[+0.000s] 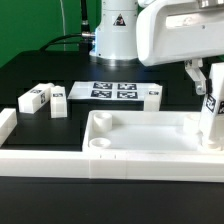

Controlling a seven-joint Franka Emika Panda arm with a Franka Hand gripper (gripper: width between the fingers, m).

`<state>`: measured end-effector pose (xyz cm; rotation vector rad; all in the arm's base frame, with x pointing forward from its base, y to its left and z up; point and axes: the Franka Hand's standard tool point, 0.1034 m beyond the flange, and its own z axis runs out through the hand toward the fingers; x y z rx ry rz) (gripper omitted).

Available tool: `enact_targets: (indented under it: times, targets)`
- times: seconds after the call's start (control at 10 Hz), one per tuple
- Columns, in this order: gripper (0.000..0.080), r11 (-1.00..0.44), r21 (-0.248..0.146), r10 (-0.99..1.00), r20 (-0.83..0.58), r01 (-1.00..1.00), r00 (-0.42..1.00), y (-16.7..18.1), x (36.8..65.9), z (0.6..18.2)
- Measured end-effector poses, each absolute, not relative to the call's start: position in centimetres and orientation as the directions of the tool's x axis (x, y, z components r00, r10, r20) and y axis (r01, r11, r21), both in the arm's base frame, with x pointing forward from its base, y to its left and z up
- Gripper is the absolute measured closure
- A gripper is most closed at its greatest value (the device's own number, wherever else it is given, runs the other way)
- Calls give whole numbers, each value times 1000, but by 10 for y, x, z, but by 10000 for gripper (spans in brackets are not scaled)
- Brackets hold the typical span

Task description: Assemble desk

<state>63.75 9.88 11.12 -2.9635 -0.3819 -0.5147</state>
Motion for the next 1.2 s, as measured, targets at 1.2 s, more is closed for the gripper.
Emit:
enact_targets:
  times: [1.2]
  targets:
    - [511, -965, -32, 222, 439, 262, 871, 103, 636, 106]
